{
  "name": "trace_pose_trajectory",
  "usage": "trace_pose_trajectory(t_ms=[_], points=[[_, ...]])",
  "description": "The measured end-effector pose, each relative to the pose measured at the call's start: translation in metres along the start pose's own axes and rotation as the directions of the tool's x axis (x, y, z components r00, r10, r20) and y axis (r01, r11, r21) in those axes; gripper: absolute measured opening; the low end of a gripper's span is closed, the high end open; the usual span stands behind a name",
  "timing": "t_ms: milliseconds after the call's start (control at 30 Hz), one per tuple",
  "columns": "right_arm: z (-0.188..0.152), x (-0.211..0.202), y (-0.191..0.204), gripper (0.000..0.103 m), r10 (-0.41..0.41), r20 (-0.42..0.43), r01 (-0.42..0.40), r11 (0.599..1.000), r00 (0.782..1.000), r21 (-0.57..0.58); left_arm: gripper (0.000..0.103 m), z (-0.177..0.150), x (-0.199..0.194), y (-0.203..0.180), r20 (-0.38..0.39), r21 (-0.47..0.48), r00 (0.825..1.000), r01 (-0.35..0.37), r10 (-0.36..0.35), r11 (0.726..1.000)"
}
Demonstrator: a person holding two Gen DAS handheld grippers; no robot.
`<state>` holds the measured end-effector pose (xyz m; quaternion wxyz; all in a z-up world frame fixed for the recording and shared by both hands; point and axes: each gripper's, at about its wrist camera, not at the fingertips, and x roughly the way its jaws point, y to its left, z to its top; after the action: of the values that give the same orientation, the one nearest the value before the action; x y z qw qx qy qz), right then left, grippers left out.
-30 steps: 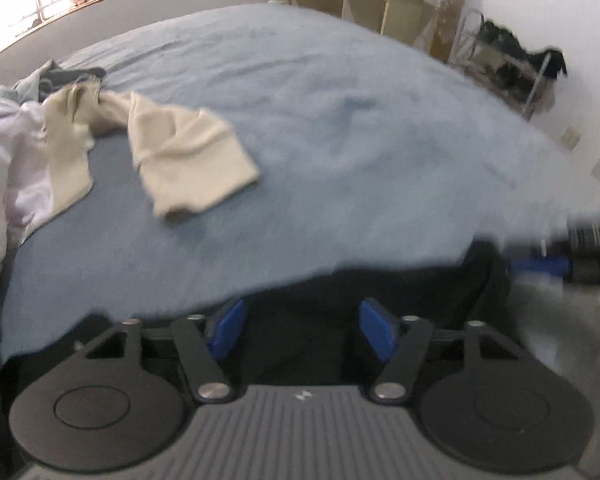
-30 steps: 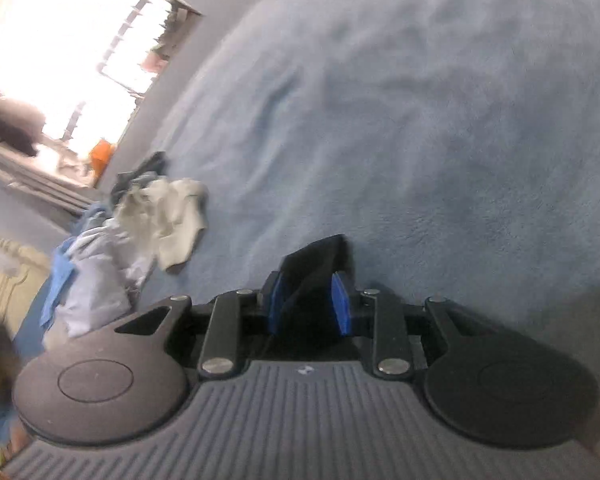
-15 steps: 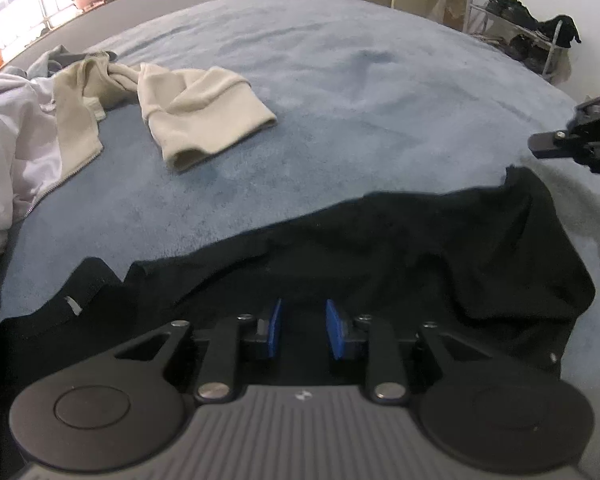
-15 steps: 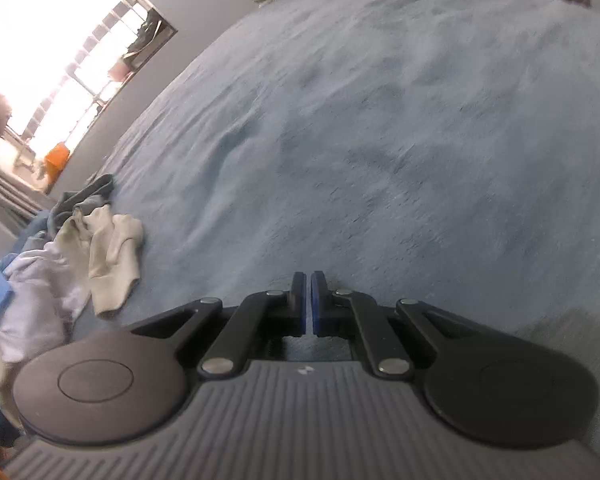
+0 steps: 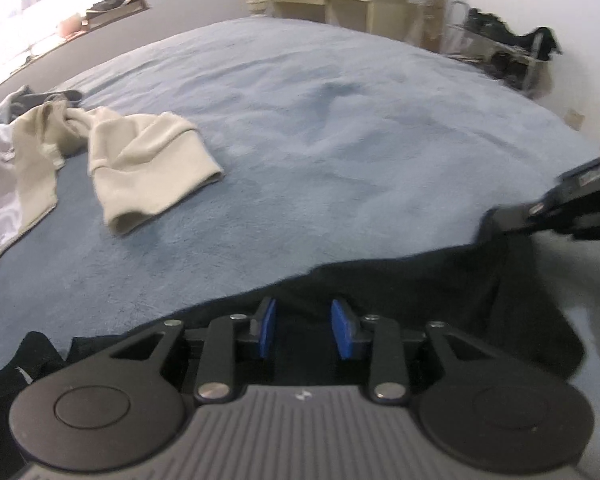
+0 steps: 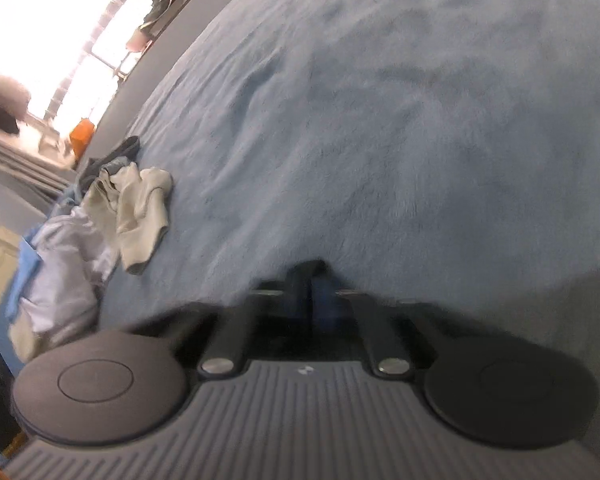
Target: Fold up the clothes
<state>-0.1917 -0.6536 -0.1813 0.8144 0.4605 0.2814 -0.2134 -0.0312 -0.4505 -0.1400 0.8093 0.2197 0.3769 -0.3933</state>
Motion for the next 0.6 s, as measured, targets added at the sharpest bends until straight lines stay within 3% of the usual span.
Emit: trace_pose_trajectory(t_ms=[133,233,400,467,600], points=[[0.010,-0.007,0.006,0.001,-0.004,0.089,0.005,1.000,0.996,-0.015,0.034,0.003,0.010,0.005,-0.007,-0.044,0.998,-0.061,0.060,0.997],[0.016,0.009,0.011,0.001,-0.049,0.117,0.053,0.998,0.992,-0.034,0.037,0.003,0.013,0.005,-0.008,-0.042,0.996,-0.087,0.087,0.995],[0.026,0.026,-0.006,0.004,-0.057,0.136,0.041,0.993,0.989,0.115,0.040,0.002,0.016,0.000,0.003,-0.005,0.993,-0.119,0.119,0.993],[0.027,0.014,-0.010,0.013,-0.069,0.159,0.043,0.986,0.985,0.161,0.040,0.002,0.016,0.002,0.001,-0.008,0.993,-0.116,0.116,0.993],[0.009,-0.027,0.019,0.018,-0.049,0.146,0.052,0.999,0.988,-0.013,0.041,0.004,0.017,0.005,-0.001,-0.007,0.994,-0.106,0.106,0.994]])
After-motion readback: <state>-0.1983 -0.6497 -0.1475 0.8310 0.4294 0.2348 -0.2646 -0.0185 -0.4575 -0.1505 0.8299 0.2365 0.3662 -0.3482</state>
